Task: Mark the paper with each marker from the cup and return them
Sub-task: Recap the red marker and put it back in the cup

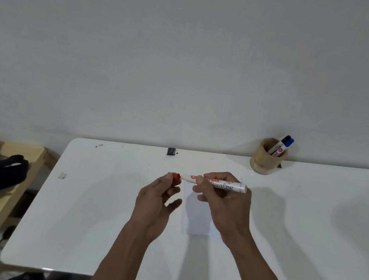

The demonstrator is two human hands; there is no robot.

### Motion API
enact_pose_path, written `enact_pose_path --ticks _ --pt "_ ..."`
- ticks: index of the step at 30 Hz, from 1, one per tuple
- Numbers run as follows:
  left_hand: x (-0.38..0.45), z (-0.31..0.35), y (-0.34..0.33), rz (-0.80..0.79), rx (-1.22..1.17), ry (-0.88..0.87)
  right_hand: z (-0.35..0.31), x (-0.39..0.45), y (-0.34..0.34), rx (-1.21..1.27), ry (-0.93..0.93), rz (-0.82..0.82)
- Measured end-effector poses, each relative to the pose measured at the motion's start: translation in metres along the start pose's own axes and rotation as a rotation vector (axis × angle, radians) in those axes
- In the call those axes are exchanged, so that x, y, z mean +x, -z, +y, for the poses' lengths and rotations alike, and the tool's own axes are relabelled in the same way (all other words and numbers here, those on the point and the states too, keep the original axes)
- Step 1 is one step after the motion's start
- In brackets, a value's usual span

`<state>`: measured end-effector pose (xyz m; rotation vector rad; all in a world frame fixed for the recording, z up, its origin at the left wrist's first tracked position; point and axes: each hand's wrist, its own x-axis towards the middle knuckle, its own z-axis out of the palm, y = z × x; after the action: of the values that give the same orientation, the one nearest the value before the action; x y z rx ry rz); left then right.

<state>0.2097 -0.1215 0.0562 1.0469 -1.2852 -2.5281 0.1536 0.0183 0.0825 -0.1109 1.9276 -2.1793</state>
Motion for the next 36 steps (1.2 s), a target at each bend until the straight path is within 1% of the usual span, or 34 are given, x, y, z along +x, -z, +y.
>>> enact_pose_path --ticks 6,12,16,19,21,22,23,24,26,27,29,32,36 --pt "-0.041 -0.01 0.009 -0.088 0.059 -0.008 0.001 -0.047 0.002 -0.021 0.018 0.027" --pt "-0.066 -0.021 0.011 -0.145 0.149 -0.022 0.002 -0.076 0.013 0.023 -0.007 0.08" --pt "-0.072 -0.022 0.003 -0.168 0.225 -0.066 0.002 -0.084 0.022 0.112 -0.023 0.108" --pt "-0.071 -0.02 -0.007 -0.172 0.276 -0.109 -0.002 -0.082 0.035 0.235 -0.121 0.08" --pt "-0.067 -0.017 -0.016 -0.166 0.269 -0.139 -0.005 -0.077 0.051 0.285 -0.149 0.128" --pt "-0.064 -0.016 -0.02 -0.156 0.264 -0.159 -0.006 -0.072 0.06 0.25 -0.12 0.166" --pt "-0.06 -0.014 -0.024 -0.144 0.276 -0.186 -0.007 -0.067 0.071 0.139 -0.062 0.195" --pt "-0.056 -0.013 -0.029 -0.135 0.303 -0.216 -0.007 -0.061 0.081 -0.034 0.014 0.204" --pt "-0.046 -0.012 -0.045 -0.126 0.364 -0.277 -0.007 -0.048 0.095 -0.389 0.153 0.169" --pt "-0.04 -0.012 -0.055 -0.119 0.393 -0.307 -0.008 -0.04 0.101 -0.521 0.198 0.148" --pt "-0.03 -0.011 -0.077 -0.128 0.479 -0.375 -0.009 -0.025 0.11 -0.702 0.268 0.133" --pt "-0.016 -0.014 -0.114 -0.201 0.666 -0.45 -0.01 0.0 0.123 -0.809 0.331 0.076" --pt "0.008 -0.02 -0.162 -0.201 0.78 -0.535 -0.005 0.038 0.143 -0.872 0.419 0.067"
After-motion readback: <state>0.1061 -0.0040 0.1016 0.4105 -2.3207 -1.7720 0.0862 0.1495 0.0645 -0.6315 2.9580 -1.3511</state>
